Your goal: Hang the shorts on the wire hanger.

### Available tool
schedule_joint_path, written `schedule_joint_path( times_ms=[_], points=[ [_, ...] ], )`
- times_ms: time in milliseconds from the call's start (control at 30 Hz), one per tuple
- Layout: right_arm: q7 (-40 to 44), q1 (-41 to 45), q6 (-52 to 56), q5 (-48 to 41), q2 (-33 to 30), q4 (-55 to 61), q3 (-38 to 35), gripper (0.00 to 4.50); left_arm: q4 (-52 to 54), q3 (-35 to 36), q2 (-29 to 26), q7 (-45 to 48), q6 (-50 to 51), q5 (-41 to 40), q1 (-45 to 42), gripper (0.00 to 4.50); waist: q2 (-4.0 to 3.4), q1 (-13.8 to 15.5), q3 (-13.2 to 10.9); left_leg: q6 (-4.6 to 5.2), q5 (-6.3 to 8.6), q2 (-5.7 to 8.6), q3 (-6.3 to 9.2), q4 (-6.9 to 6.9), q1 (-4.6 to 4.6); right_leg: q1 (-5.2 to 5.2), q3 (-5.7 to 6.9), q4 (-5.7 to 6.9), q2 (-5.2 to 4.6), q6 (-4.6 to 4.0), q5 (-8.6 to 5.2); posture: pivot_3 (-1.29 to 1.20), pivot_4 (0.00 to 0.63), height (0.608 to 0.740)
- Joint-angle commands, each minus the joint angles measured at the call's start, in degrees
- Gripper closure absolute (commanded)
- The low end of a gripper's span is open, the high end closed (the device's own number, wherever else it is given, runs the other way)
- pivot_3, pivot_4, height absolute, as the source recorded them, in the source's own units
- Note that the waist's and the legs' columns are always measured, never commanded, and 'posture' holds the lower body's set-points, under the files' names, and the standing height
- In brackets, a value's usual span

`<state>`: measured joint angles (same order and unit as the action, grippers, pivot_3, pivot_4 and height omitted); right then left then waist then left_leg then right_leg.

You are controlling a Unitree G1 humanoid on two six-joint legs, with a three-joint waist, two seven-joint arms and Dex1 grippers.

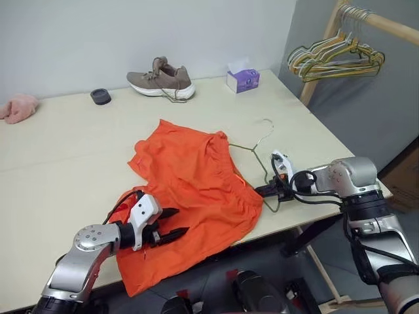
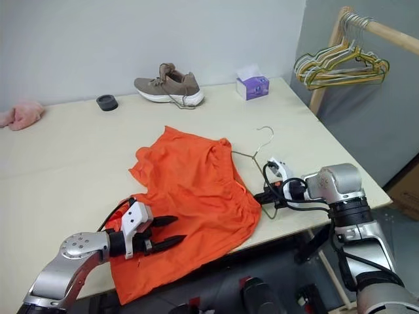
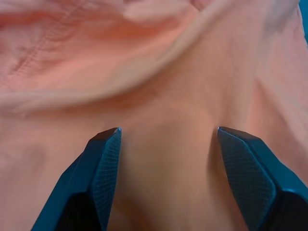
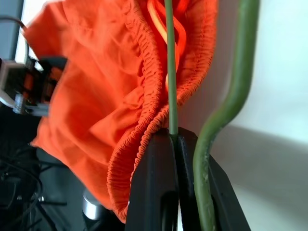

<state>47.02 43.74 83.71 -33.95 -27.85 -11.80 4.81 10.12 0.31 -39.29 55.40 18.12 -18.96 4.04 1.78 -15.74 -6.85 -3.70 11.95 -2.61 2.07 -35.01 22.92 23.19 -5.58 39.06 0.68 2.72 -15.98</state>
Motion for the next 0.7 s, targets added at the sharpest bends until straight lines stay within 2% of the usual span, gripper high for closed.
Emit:
schedule_joint_path(
  times_ms=[33, 167, 267, 333, 500, 700],
  points=[
    [-0.4, 1.5, -2.6, -1.6, 0.2, 6.4, -2.0, 4.5, 1.0, 0.5, 0.5, -0.5, 0.1, -0.8, -1.0, 1.15, 0.0, 0.1, 0.0, 0.0, 0.0, 0.0, 0.0, 0.0, 0.0, 0.0, 0.01, 0.0, 0.0, 0.0, 0.0, -0.2, 0.058, 0.74],
    [0.2, -1.3, -11.7, 1.9, -1.9, 13.9, 4.1, 4.5, 0.7, 1.5, 1.1, -1.1, 0.8, -1.6, -1.9, 1.15, -0.01, 0.2, 0.0, 0.0, 0.0, 0.0, 0.0, 0.0, 0.0, 0.0, 0.02, 0.0, 0.0, 0.0, 0.0, -0.2, 0.058, 0.74],
    [0.4, -2.9, -20.0, 7.6, -4.5, 17.6, 10.5, 4.5, 1.5, 4.8, -0.4, -0.5, 3.5, -4.9, -3.9, 0.6, 0.0, 0.2, 0.0, 0.0, 0.0, 0.0, 0.01, 0.0, 0.0, 0.0, 0.02, 0.01, 0.0, 0.0, 0.0, -0.19, 0.056, 0.74],
    [0.7, -3.3, -23.1, 9.7, -5.6, 18.4, 12.7, 4.5, 2.0, 6.8, -1.9, 0.5, 5.2, -7.0, -5.3, 0.06, -0.01, 0.2, 0.0, 0.0, 0.0, -0.01, 0.01, -0.02, -0.01, 0.0, 0.02, 0.01, 0.0, 0.0, 0.0, -0.19, 0.055, 0.74],
    [1.6, -4.3, -32.8, 16.3, -8.1, 19.4, 17.8, 4.5, -3.5, 13.7, -10.8, 4.8, 4.9, -9.3, -16.7, 0.06, 0.06, 0.3, 0.0, -0.01, -0.01, -0.01, 0.09, -0.06, 0.02, 0.02, 0.11, 0.04, 0.0, 0.0, 0.01, -0.18, 0.048, 0.74],
    [2.9, -4.8, -42.5, 23.4, -9.9, 21.0, 21.7, 4.5, -13.1, 8.8, -15.8, 10.9, -1.1, -3.7, -29.1, 0.06, 0.02, 0.2, 0.1, -0.01, 0.0, 0.01, 0.0, -0.05, 0.02, 0.01, 0.01, -0.06, 0.02, 0.01, 0.0, -0.19, 0.043, 0.74]
  ],
)
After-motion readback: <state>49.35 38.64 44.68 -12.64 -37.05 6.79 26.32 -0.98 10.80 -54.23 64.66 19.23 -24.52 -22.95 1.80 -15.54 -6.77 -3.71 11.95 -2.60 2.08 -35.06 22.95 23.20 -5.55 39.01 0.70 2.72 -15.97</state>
